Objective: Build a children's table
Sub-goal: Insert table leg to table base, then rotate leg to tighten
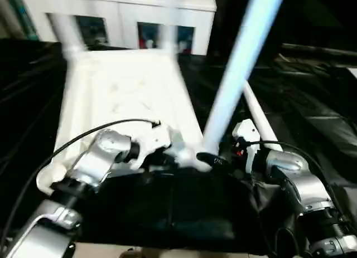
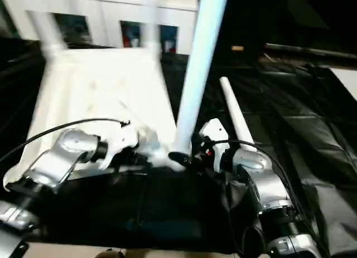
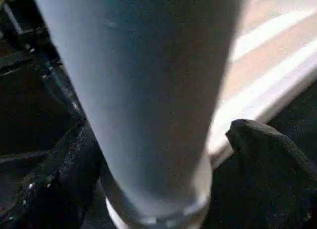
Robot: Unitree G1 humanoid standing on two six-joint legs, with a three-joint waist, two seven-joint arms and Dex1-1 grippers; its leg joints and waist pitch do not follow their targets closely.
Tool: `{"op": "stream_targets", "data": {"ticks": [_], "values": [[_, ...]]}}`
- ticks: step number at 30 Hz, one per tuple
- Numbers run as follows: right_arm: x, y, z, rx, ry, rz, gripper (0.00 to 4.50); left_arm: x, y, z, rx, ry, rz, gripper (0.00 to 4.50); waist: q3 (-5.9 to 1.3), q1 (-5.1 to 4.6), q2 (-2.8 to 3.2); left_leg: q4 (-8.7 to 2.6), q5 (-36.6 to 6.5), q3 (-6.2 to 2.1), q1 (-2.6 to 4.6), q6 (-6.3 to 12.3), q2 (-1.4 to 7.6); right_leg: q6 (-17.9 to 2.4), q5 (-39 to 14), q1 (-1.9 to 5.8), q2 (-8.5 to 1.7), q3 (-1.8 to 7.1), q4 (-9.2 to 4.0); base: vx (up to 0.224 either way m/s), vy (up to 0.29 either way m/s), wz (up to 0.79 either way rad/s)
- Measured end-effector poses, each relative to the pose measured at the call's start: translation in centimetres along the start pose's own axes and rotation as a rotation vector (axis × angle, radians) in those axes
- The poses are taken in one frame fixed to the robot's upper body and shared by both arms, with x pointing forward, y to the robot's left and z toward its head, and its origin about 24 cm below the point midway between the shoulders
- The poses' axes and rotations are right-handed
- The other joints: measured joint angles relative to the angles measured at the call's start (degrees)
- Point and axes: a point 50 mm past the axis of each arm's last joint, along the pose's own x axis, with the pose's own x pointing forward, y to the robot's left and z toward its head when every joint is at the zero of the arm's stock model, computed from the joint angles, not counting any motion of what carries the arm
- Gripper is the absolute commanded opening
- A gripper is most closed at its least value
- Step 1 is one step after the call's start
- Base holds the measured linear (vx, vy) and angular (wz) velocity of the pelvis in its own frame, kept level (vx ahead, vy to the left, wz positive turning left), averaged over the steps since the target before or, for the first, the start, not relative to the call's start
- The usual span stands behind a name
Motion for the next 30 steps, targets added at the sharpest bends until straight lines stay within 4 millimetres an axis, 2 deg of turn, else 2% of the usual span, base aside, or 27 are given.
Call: {"op": "stream_targets", "data": {"ticks": [14,20,22,26,30], "values": [[0.1,0.4,-0.4,0.005,0.019,0.048,2.82,-0.1,-0.1,-0.2,0.017,0.001,-0.008,0.00,0.03,-0.19,-0.07,0.54,-0.13,-0.01,-0.03,-0.23,0.14,0.03,0.05,-0.21,0.05,0.10,0.65,0.000,0.000,0.00],[0.4,0.3,-0.7,0.024,0.012,0.041,2.72,-0.2,0.0,-0.3,0.011,0.005,-0.003,0.00,-0.02,-0.31,-0.14,0.64,-0.13,0.00,0.01,-0.23,0.17,0.02,0.05,-0.22,0.06,0.11,0.81,0.000,0.000,0.00],[0.9,0.2,-0.7,0.041,0.003,0.018,2.72,-0.3,0.1,-0.5,-0.007,0.005,0.017,0.00,-0.03,-0.63,-0.17,0.81,-0.13,-0.01,0.04,-0.24,0.24,-0.02,0.08,-0.21,0.08,0.12,0.96,0.000,0.000,0.00],[2.3,-0.9,-1.0,0.116,-0.019,-0.145,2.72,0.5,0.9,-0.3,-0.065,0.004,0.122,0.00,-0.03,-1.99,-0.35,0.91,-0.13,-0.04,0.18,-0.27,0.22,-0.17,0.20,-0.15,0.08,0.40,1.33,-0.014,-0.002,-0.01],[4.8,-2.5,-0.6,0.257,-0.055,-0.464,2.72,3.0,2.1,0.8,-0.195,0.003,0.308,0.00,-0.05,-3.10,-0.39,0.81,-0.08,-0.05,0.67,-0.36,0.10,0.02,0.35,-0.09,0.13,0.63,1.40,0.000,0.000,0.00]]}}
